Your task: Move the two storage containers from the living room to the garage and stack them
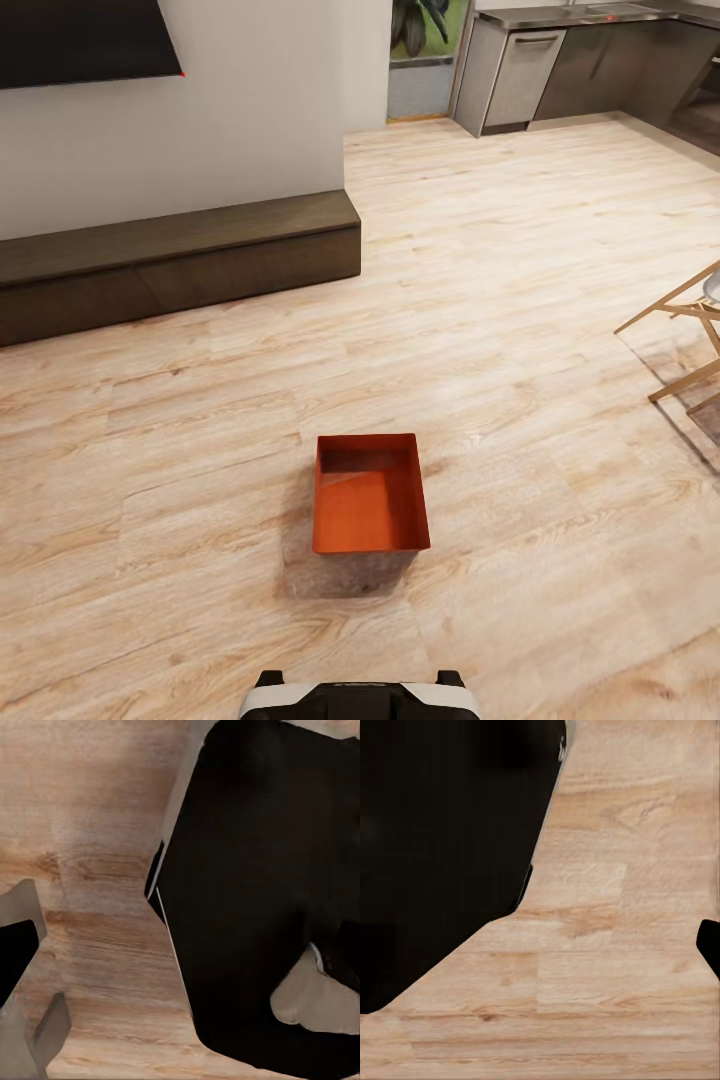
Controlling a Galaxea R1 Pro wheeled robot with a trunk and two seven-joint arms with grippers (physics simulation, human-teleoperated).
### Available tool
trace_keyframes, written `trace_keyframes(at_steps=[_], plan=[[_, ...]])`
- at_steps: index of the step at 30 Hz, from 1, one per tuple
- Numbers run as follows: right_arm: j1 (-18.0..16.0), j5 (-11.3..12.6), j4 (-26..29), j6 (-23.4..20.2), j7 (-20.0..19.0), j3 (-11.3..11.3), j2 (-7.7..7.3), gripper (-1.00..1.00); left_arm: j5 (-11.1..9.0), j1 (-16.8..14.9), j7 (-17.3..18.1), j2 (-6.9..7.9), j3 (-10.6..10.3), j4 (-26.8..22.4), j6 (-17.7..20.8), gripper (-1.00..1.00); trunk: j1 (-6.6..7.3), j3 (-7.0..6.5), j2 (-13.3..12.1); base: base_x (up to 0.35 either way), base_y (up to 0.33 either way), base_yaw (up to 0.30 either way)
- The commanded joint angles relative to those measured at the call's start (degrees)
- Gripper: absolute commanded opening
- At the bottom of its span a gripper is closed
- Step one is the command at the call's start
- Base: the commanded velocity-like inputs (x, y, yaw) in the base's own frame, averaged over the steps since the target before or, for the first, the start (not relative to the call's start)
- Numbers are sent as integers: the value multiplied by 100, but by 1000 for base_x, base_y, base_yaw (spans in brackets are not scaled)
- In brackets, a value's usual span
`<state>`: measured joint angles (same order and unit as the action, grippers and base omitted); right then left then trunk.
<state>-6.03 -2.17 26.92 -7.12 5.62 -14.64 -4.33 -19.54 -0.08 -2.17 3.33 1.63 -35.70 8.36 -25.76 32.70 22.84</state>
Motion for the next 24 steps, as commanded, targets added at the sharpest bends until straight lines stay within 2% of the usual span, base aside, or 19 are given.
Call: trace_keyframes(at_steps=[1, 3, 4, 5, 7, 9, 10, 13, 14, 16, 17, 19, 20, 24], plan=[[-5, -17, 236, -225, 40, -4, -3, 100, -60, 3, -22, 26, 0, -334, 238, 100, -2, 8, 8, 0, 0, 0], [-143, -13, 507, -455, 42, 123, 18, 100, -65, -28, -19, 68, 7, -904, 766, 100, -2, 8, 8, 0, 0, 0], [-512, 21, 574, -586, 29, 229, 44, 100, -70, -223, 2, 71, 10, -1089, 1279, 100, -2, 8, 8, 0, 0, 0], [-724, 60, 585, -667, 25, 298, 54, 100, -69, -400, 16, 60, 9, -1136, 1539, 100, -2, 8, 8, 0, 0, 0], [-1207, 257, 598, -835, 32, 515, 67, 100, -74, -865, 33, 3, 1, -1188, 1951, 100, -2, 8, 8, 0, 0, 0], [-1501, 421, 596, -879, 37, 605, 67, 100, -72, -1126, 37, -38, -6, -1208, 2057, 100, -2, 8, 8, 0, 0, 0], [-2025, 722, 578, -900, 43, 680, 72, 100, -56, -1775, 4, -167, -28, -1205, 2161, 100, -2, 8, 8, 0, 0, 0], [-2269, 860, 541, -867, 46, 695, 74, 100, -52, -2183, -5, -249, -33, -1164, 2174, 100, -2, 8, 8, 0, 0, 0], [-2532, 960, 409, -737, 50, 703, 94, 100, -26, -2615, -9, -415, -40, -947, 2132, 100, -2, 8, 8, 0, 0, 0], [-2847, 1004, 90, -416, 52, 707, 174, 100, 85, -3049, -11, -626, -45, -574, 1974, 100, -2, 8, 8, 0, 0, 0], [-2935, 1010, -23, -315, 53, 711, 198, 100, 136, -3153, -11, -678, -46, -451, 1904, 100, -2, 8, 8, 0, 0, 0], [-3255, 1024, -558, 123, 53, 727, 291, 100, 419, -3551, -16, -852, -48, 114, 1526, 100, -2, 8, 8, 0, 0, 0], [-3392, 1028, -896, 441, 53, 730, 347, 100, 647, -3807, -18, -946, -44, 518, 1212, 100, -2, 8, 8, 0, 0, 0], [-3506, 1033, -1256, 820, 48, 733, 408, 100, 928, -4043, -20, -1081, -43, 1025, 792, 100, -2, 8, 8, 0, 0, 0]])
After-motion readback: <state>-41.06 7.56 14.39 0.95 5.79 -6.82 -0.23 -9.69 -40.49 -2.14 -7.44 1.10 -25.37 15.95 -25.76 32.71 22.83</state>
